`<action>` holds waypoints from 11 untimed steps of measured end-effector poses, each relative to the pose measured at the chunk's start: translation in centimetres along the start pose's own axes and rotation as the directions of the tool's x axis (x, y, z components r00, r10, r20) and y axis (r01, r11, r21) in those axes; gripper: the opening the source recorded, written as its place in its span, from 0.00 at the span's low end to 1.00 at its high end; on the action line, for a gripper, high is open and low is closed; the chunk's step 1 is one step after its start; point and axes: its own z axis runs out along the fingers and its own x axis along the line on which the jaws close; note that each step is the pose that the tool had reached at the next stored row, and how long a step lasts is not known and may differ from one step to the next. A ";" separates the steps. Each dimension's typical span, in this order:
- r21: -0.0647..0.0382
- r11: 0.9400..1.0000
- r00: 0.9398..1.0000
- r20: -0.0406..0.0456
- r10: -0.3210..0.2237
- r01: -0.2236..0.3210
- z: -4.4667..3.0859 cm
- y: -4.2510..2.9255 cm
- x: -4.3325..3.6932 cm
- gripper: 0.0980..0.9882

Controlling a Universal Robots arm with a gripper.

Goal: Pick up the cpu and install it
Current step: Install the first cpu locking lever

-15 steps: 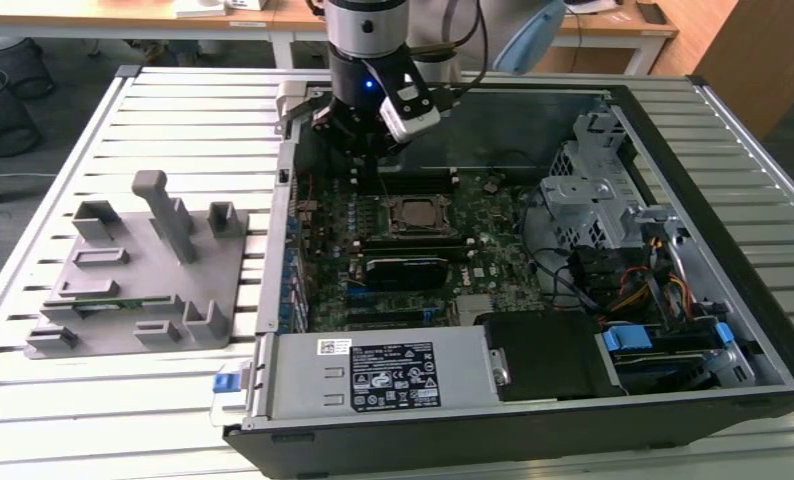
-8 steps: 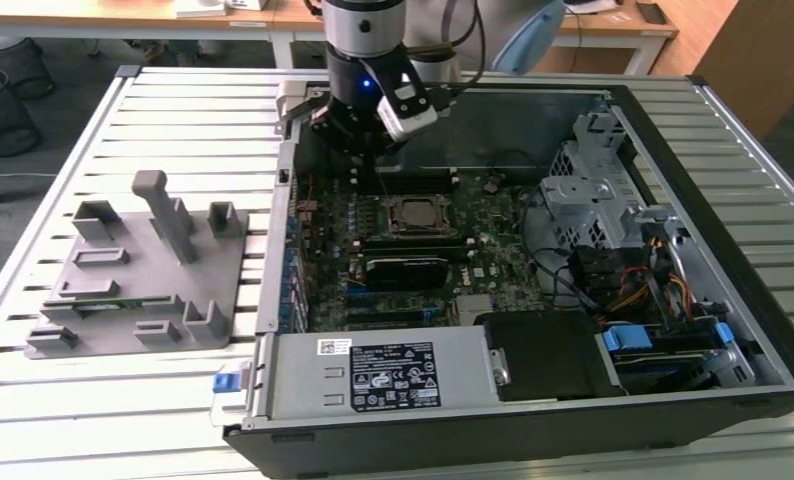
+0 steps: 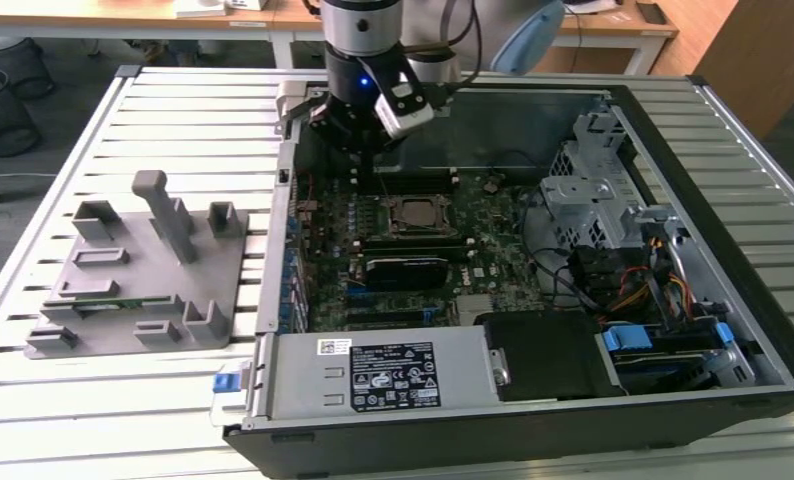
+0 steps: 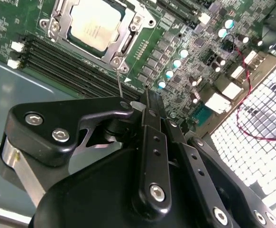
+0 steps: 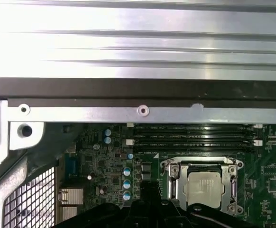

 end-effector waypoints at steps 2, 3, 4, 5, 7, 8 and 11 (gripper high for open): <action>0.000 1.000 1.000 0.000 -0.001 0.001 0.10 0.23 0.05 0.01; 0.000 1.000 1.000 0.000 -0.002 0.002 0.15 0.34 0.07 0.01; 0.000 1.000 1.000 0.000 -0.003 0.003 0.21 0.46 0.08 0.01; -0.001 1.000 1.000 0.000 -0.003 0.003 0.26 0.57 0.09 0.01; -0.001 1.000 1.000 0.000 -0.005 0.005 0.32 0.78 0.09 0.01; -0.001 1.000 1.000 0.000 -0.007 0.007 0.33 0.84 0.09 0.01; -0.001 1.000 1.000 0.000 -0.012 0.012 0.33 0.90 -0.16 0.01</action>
